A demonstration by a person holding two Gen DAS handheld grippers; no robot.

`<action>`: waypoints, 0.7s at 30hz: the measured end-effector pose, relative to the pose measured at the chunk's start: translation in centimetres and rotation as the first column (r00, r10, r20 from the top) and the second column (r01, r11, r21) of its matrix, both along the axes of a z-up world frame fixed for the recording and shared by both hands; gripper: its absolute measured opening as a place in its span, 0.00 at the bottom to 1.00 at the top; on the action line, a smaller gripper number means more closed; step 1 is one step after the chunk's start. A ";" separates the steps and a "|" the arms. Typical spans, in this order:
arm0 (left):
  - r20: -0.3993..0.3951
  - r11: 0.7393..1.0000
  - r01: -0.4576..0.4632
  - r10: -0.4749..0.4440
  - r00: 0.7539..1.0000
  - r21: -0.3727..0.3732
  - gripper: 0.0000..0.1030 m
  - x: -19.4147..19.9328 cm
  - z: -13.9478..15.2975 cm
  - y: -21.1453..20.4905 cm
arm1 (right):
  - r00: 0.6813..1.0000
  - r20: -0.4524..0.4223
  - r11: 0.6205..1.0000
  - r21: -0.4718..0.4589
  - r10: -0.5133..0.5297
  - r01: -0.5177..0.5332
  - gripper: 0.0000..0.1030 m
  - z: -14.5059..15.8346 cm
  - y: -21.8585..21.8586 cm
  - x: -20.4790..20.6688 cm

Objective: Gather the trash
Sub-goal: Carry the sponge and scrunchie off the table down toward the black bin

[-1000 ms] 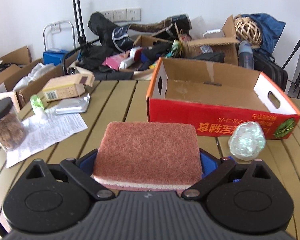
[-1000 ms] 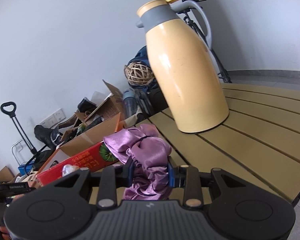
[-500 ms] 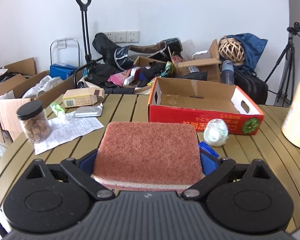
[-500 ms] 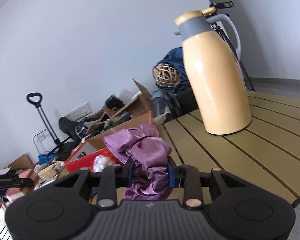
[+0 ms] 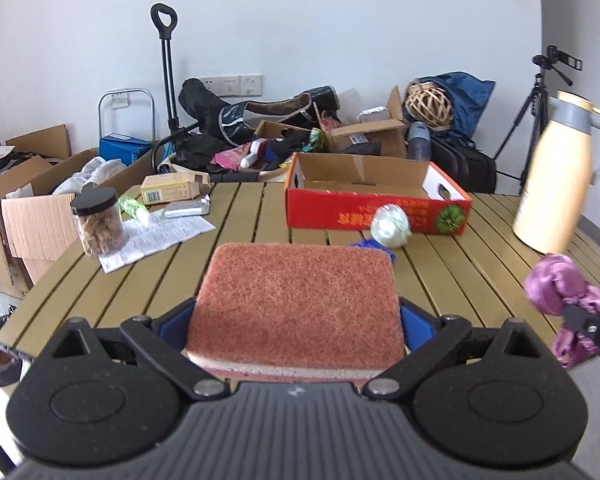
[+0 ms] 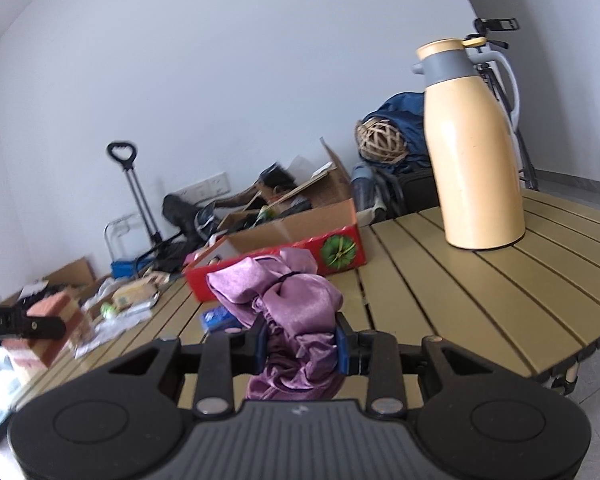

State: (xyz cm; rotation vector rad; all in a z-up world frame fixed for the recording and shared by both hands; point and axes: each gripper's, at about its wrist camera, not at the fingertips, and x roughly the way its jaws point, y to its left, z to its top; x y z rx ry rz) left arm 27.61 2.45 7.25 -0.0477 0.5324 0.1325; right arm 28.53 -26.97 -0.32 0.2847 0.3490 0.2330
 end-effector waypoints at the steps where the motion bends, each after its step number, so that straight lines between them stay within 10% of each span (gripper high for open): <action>1: -0.004 1.000 0.004 -0.004 1.000 -0.005 0.97 -0.7 -0.2 0.0 | 1.000 -0.005 1.000 -0.011 0.008 -0.008 0.30 -0.1 0.2 -0.5; 21: -0.118 0.995 0.091 -0.096 0.988 -0.049 0.97 -8.6 -6.3 -1.7 | 0.977 -0.199 0.989 -0.107 0.076 -0.099 0.30 -5.5 3.1 -8.5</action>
